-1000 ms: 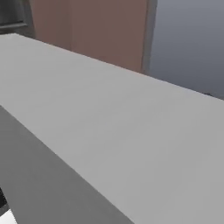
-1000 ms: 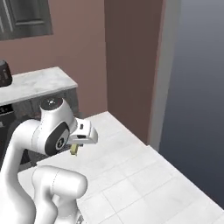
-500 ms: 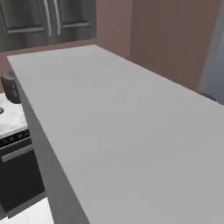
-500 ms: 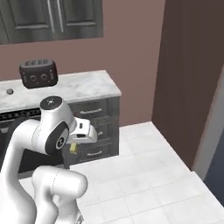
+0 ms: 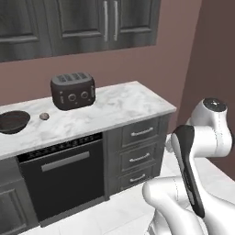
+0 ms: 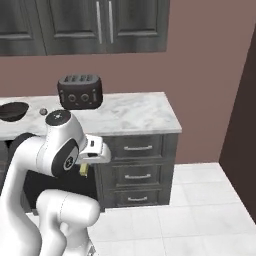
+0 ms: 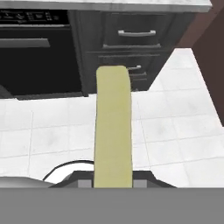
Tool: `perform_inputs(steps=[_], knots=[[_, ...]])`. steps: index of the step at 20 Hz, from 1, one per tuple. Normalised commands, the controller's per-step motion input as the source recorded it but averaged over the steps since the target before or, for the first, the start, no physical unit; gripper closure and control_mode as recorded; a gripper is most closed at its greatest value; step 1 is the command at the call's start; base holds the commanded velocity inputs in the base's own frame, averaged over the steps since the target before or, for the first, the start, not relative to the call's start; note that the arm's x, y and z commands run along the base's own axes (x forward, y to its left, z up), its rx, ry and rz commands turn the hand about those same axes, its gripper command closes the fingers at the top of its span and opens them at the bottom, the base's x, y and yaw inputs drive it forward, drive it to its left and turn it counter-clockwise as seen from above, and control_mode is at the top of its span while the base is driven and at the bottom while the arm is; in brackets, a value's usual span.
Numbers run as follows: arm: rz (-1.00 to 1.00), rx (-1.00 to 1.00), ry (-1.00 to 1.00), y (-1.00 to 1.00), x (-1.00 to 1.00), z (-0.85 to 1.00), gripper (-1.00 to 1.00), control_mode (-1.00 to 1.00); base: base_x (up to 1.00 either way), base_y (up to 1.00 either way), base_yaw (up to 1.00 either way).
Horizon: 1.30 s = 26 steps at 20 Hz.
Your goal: Pick the egg and butter from the fridge and place them by the bowl for mixing.
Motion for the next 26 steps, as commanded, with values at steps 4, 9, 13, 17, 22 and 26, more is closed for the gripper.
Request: perform_inputs(steps=[4,9,13,17,22,26], knots=[[0.00,0.00,0.00,0.00,0.00,0.00,1.00,1.00,0.69,0.43,0.23],[0.00,0.00,0.00,0.00,0.00,0.00,1.00,1.00,0.64,0.61,0.09],[0.00,0.00,0.00,0.00,0.00,0.00,1.00,1.00,0.45,0.87,0.00],[0.00,0.00,0.00,0.00,0.00,0.00,1.00,1.00,0.35,0.89,0.00],[0.00,0.00,0.00,0.00,0.00,0.00,1.00,1.00,0.29,0.80,0.04],[0.00,0.00,0.00,0.00,0.00,0.00,1.00,1.00,0.09,0.46,0.41]])
